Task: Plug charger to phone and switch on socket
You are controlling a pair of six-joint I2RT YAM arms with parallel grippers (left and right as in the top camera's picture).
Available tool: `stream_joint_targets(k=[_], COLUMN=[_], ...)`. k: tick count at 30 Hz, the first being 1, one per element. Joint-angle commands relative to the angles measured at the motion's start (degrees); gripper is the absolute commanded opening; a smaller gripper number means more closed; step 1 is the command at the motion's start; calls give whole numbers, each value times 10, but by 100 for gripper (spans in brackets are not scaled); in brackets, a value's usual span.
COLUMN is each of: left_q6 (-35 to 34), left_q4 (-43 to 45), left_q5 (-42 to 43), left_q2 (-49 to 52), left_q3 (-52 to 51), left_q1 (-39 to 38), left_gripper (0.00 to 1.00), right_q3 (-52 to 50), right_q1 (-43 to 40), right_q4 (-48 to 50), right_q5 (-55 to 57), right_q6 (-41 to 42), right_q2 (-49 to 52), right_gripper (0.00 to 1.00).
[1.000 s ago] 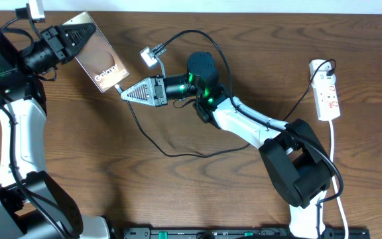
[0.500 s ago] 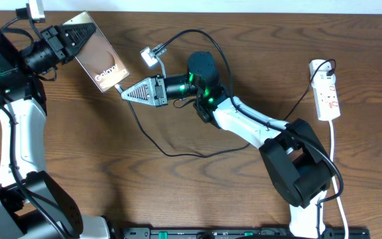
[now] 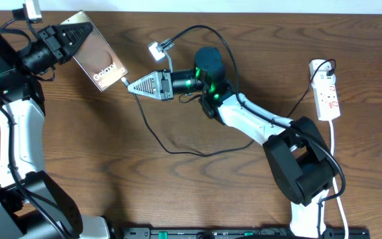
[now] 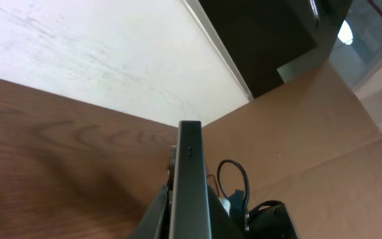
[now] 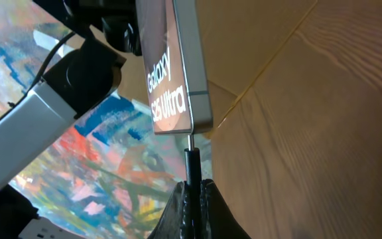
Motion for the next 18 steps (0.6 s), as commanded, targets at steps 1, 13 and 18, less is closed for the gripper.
stream_joint_targets(k=[1,13,18], left_q6=[-9,-23,-44], left_q4=[-2,-2,-2], left_q5=[44,26,24], left_q2=[-1,-1,-1], left_q3=[1,1,1], left_q1=[-3,-3,-3], left_gripper=[7,8,8], right_q3=[9,9,9], right_q1=[-6,7,7], right_q4=[6,13,23], right_q5=[50,27,-3], right_q6=[2,-5,-31], right_q2=[-4,-4,-4], right_gripper=[1,1,1])
